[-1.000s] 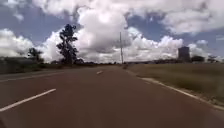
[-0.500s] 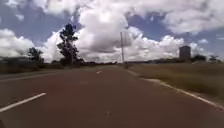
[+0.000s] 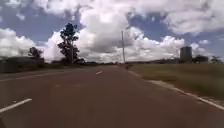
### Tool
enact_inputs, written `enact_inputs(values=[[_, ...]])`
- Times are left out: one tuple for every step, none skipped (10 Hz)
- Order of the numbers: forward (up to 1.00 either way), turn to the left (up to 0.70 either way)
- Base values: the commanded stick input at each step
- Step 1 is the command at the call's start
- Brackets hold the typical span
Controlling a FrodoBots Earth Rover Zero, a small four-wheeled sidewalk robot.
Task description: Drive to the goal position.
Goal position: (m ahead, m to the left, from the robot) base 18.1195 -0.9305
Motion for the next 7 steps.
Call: enact_inputs(values=[[1.0, 0.0], [1.0, 0.18], [1.0, 0.0], [1.0, 0.0], [1.0, 0.0], [1.0, 0.0], [1.0, 0.0]])
